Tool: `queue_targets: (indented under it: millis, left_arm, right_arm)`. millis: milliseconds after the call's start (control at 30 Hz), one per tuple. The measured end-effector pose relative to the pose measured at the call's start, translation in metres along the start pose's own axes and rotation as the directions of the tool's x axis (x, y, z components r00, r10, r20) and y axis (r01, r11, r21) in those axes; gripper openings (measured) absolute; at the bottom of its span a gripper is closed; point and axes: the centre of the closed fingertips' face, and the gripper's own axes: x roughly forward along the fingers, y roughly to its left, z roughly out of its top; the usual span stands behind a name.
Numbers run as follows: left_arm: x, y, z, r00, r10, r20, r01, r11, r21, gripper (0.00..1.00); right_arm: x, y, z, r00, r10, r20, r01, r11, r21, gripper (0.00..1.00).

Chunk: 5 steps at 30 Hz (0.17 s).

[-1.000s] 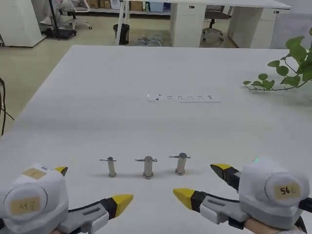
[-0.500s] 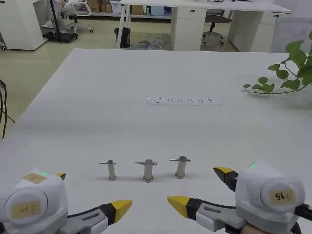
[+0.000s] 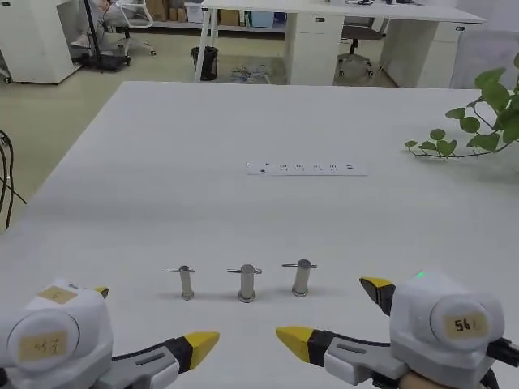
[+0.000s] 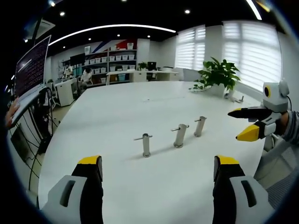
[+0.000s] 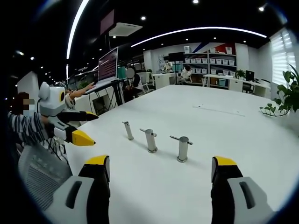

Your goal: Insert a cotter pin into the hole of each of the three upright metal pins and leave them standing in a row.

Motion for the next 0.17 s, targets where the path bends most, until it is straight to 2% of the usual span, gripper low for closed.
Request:
queue_targets:
  millis: [100, 167]
  left_arm:
    - [-0.0006, 0.0006, -0.0004, 1.0, 0.003, -0.003, -0.003, 1.0, 0.003, 0.99]
    - [-0.0012, 0.0005, -0.0008, 1.0, 0.005, -0.003, -0.005, 1.0, 0.003, 0.99]
  right_arm:
    - [-0.0017, 0.0011, 0.0018, 0.9998, 0.002, 0.022, -0.002, 1.0, 0.02, 0.87]
    - [-0.0019, 0.0016, 0.0004, 0.9998, 0.002, 0.018, -0.003, 1.0, 0.022, 0.87]
